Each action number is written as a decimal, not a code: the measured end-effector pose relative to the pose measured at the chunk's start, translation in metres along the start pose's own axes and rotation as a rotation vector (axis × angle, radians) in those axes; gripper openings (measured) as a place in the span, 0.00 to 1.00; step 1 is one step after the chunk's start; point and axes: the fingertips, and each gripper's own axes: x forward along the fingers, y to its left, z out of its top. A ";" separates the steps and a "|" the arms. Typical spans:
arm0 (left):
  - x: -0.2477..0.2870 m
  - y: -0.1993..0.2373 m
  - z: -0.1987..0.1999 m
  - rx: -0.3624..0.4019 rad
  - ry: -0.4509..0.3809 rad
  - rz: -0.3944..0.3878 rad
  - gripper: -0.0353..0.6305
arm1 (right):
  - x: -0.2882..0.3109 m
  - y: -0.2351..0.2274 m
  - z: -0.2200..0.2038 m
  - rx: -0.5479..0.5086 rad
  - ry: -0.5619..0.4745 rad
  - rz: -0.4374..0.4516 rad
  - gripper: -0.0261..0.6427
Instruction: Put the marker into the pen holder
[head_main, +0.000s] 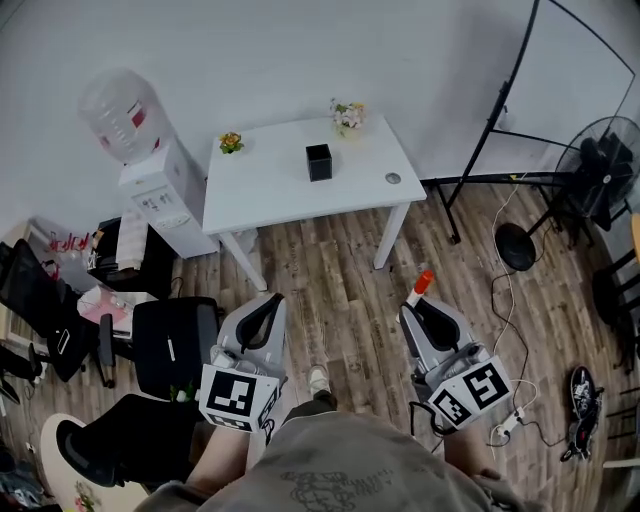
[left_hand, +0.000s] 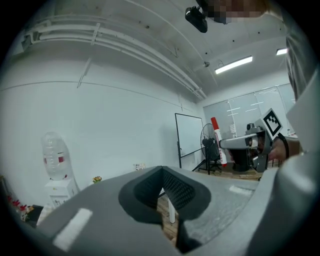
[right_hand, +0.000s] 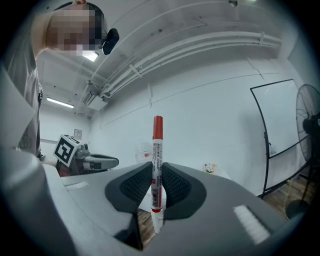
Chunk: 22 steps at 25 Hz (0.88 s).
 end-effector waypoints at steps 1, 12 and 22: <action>0.008 0.014 0.001 -0.001 0.000 0.000 0.05 | 0.016 -0.002 0.002 -0.004 0.002 0.001 0.18; 0.061 0.115 -0.003 -0.002 -0.008 -0.021 0.05 | 0.137 -0.006 0.012 -0.036 0.021 -0.006 0.18; 0.085 0.142 -0.021 0.035 0.025 0.011 0.06 | 0.183 -0.023 -0.001 -0.010 0.059 0.007 0.18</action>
